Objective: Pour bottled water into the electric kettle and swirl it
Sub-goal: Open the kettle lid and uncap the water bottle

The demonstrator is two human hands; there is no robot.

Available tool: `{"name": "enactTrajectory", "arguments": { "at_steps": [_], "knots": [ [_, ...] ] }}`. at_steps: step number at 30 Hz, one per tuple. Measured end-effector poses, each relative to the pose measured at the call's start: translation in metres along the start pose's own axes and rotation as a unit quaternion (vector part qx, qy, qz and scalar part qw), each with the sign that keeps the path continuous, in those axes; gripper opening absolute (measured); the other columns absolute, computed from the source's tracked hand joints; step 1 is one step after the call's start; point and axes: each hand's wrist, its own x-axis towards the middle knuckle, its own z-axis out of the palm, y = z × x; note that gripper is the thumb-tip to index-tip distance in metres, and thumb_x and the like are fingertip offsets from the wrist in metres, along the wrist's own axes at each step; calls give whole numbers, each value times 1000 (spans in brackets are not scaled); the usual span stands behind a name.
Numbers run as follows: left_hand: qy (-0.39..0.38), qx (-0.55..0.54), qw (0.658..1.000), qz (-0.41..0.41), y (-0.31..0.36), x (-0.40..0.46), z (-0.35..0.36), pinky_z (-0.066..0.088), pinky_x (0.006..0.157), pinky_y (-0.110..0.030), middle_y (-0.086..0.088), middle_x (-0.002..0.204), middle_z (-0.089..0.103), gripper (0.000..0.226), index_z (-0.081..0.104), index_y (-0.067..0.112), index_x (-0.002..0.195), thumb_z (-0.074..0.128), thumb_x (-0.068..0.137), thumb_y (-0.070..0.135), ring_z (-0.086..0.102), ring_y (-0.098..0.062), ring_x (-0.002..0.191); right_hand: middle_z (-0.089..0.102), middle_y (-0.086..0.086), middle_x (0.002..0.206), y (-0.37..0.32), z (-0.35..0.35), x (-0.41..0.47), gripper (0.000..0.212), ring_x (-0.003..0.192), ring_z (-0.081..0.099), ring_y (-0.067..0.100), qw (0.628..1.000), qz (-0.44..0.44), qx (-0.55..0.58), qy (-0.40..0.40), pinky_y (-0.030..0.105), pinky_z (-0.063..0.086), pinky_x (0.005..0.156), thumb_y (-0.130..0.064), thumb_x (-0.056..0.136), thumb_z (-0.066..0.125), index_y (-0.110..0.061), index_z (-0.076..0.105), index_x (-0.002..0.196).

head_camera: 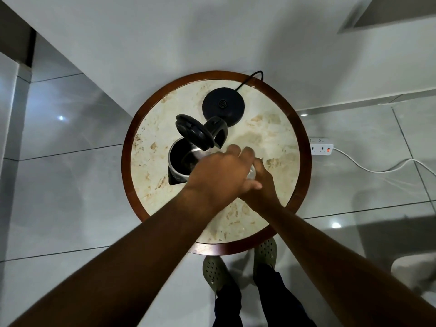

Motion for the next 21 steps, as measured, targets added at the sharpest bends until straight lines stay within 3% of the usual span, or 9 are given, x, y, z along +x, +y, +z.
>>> {"name": "enactTrajectory", "arguments": {
  "at_steps": [2,4,7,9,12,15,19,21],
  "knots": [
    [-33,-4,995,97,-6,-6,-2,56,75,-38,-15,124,55,43,51,11,131,61,90,14,67,-31,96,59,-33,90,0,1,0,49,76,59,-13,1000,10,14,-17,1,42,56,-49,67,71,-31,49,106],
    [-47,-16,993,104,-11,-8,2,53,77,-31,-14,126,53,41,54,8,128,55,89,-1,65,-29,98,54,-44,96,4,3,-3,57,87,56,-19,999,17,22,-30,0,43,62,-42,65,80,-39,45,110],
    [-2,-101,995,-14,-11,-8,5,42,76,-27,-12,118,57,27,60,8,118,52,98,23,61,-26,100,54,-35,96,6,7,-5,68,91,56,-17,999,35,25,-18,2,44,65,-39,64,85,-42,40,116],
    [66,-181,977,-96,-10,-11,8,46,75,-29,-10,106,63,29,67,9,107,56,95,33,61,-23,91,56,-30,94,4,7,-4,70,88,58,-12,999,42,20,-13,5,46,61,-39,63,85,-55,35,108],
    [134,-295,931,-171,-15,-32,12,54,74,-32,-2,89,69,26,71,15,95,61,91,38,62,-14,81,60,-24,96,1,7,-5,72,85,61,-5,999,41,24,-19,9,48,60,-37,62,85,-56,32,106],
    [162,-389,865,-271,-33,-66,21,60,73,-35,4,88,73,21,73,21,99,65,89,38,68,-10,78,63,-18,96,-2,4,-14,72,85,63,-4,996,35,29,-79,10,51,65,-37,59,84,-50,34,109],
    [162,-504,758,-382,-53,-96,33,62,69,-47,9,83,73,5,70,39,86,72,85,35,72,-15,62,66,-8,100,-11,-4,-24,82,84,69,9,981,9,29,-191,30,61,70,-44,58,82,-33,34,124],
    [164,-518,741,-395,-59,-103,33,62,69,-48,10,82,72,15,65,45,79,73,85,34,72,-15,59,67,-3,101,-22,-8,-22,86,81,71,15,974,14,38,-221,35,61,69,-47,59,82,-34,32,127]
  ]
}}
